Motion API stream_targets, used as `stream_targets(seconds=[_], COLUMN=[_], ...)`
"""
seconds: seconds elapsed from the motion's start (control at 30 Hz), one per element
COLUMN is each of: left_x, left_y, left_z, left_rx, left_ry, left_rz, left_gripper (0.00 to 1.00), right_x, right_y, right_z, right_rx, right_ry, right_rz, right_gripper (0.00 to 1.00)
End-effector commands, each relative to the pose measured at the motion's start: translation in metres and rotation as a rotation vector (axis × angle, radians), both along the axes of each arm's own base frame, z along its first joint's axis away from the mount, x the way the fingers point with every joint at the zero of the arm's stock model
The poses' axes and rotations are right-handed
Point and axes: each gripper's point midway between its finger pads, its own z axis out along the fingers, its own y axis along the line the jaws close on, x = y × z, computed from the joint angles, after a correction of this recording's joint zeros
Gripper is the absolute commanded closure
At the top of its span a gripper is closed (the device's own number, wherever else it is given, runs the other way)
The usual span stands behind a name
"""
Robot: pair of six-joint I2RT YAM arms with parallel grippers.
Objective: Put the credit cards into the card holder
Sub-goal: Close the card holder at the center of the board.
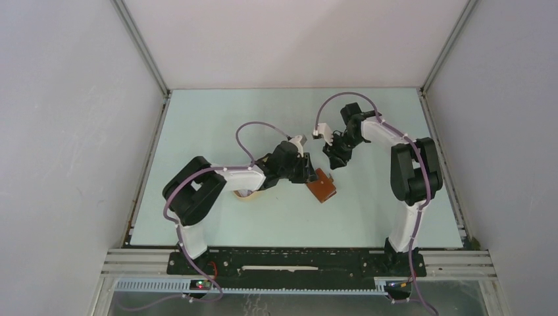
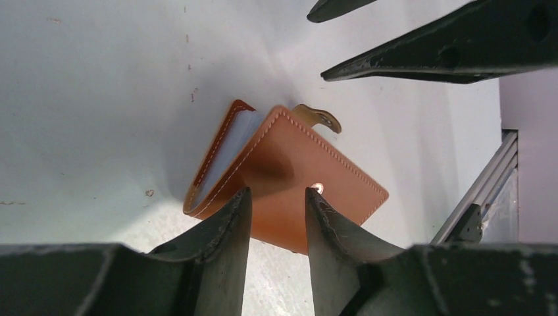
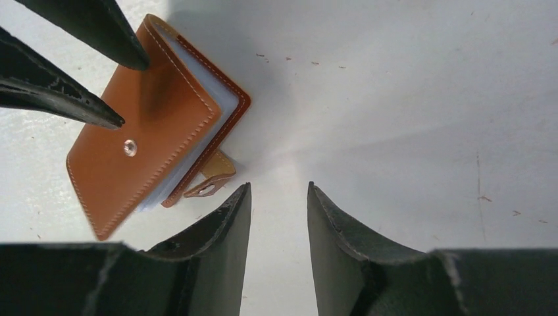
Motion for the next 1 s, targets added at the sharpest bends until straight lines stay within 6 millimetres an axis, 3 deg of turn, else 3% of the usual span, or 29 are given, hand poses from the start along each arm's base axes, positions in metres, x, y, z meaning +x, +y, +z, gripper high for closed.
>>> stream_targets(seconds=[0.0, 0.1, 0.23, 0.3, 0.43, 0.6, 0.7, 0.97], left_x=[0.006, 0.006, 0.005, 0.005, 0.001, -0.007, -0.012, -0.02], left_y=[-0.013, -0.011, -0.009, -0.007, -0.004, 0.0, 0.002, 0.002], left_z=[0.008, 0.001, -0.006, -0.008, -0.014, -0.026, -0.032, -0.037], left_rx=[-0.016, 0.002, 0.023, 0.033, 0.061, 0.093, 0.102, 0.083], left_ry=[-0.03, -0.02, -0.011, -0.007, 0.009, 0.058, 0.075, 0.09], left_rz=[-0.03, -0.024, -0.02, -0.016, -0.008, 0.019, 0.032, 0.051], left_gripper=[0.6, 0.6, 0.6, 0.61, 0.63, 0.69, 0.73, 0.75], right_x=[-0.001, -0.001, -0.003, -0.012, -0.041, -0.064, -0.054, -0.038], right_y=[-0.003, -0.002, 0.005, 0.012, 0.028, 0.036, 0.029, 0.013], right_z=[0.0, 0.008, 0.037, 0.053, 0.062, 0.058, 0.051, 0.005], right_rx=[-0.027, -0.009, 0.083, 0.138, 0.187, 0.18, 0.146, -0.005], right_ry=[0.09, 0.116, 0.11, 0.114, 0.177, 0.199, 0.163, 0.19], right_rz=[-0.099, -0.149, -0.18, -0.179, -0.202, -0.28, -0.363, -0.506], right_gripper=[0.55, 0.56, 0.55, 0.54, 0.52, 0.52, 0.52, 0.54])
